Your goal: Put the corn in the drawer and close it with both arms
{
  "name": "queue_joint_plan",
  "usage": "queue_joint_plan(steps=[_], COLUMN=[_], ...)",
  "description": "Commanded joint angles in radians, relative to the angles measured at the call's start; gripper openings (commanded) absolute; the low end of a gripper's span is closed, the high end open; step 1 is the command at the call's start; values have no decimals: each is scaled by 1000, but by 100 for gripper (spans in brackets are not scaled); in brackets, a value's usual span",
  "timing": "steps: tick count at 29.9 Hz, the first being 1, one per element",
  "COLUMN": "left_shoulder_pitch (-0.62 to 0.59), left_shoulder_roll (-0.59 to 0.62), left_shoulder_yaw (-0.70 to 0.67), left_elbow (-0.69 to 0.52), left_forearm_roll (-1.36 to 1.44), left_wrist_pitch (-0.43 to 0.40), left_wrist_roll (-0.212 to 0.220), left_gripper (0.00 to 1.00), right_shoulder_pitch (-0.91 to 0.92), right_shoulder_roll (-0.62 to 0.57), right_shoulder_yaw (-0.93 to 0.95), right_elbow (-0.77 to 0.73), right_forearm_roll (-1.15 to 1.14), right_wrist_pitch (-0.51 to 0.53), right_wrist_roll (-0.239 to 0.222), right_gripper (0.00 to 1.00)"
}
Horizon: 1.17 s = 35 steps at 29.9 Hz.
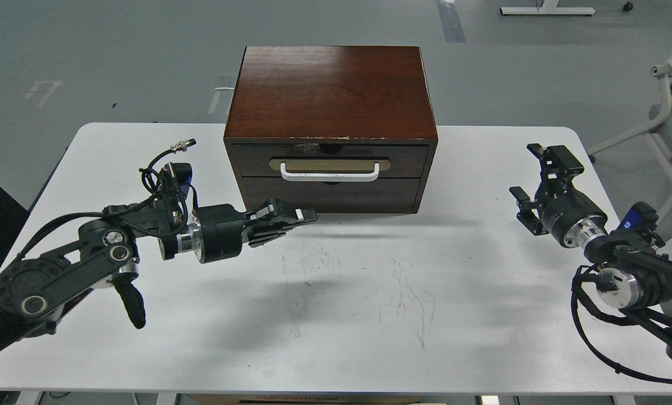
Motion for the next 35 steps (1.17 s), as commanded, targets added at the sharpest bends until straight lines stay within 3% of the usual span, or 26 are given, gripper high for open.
queue_joint_plan(steps=[1, 3, 5, 6, 12, 21, 35], left_shoulder_pitch=[1, 1, 4, 5, 37, 198, 295], left_shoulder_roll=[35, 48, 61, 80, 161, 121, 68], left_shoulder_yaw=[-75, -132, -163, -180, -188, -234, -329], left_elbow=[-29, -28, -20, -8, 98, 308, 320], left_forearm_roll=[-181, -276, -330, -376, -566, -692, -691], left_wrist_pitch=[-1, -1, -1, -1, -1, -1, -1], left_wrist_roll=[-60, -61, -61, -64, -70, -82, -82], left_gripper=[47, 79, 84, 97, 98, 98, 98], right_shoulder_pitch=[0, -1, -1, -1, -4, -9, -27], right_shoulder_roll=[-3, -3, -6, -8, -3, 34, 69], right_shoulder_yaw=[7, 22, 30, 36, 51, 85, 65], right_elbow=[-1, -3, -3, -1, -3, -10, 2], right_forearm_roll=[2, 2, 2, 2, 3, 86, 69], right_wrist_pitch=[0, 0, 0, 2, 20, 41, 43], right_wrist_roll=[0, 0, 0, 0, 0, 0, 0], right_gripper=[100, 100, 100, 100, 100, 100, 100])
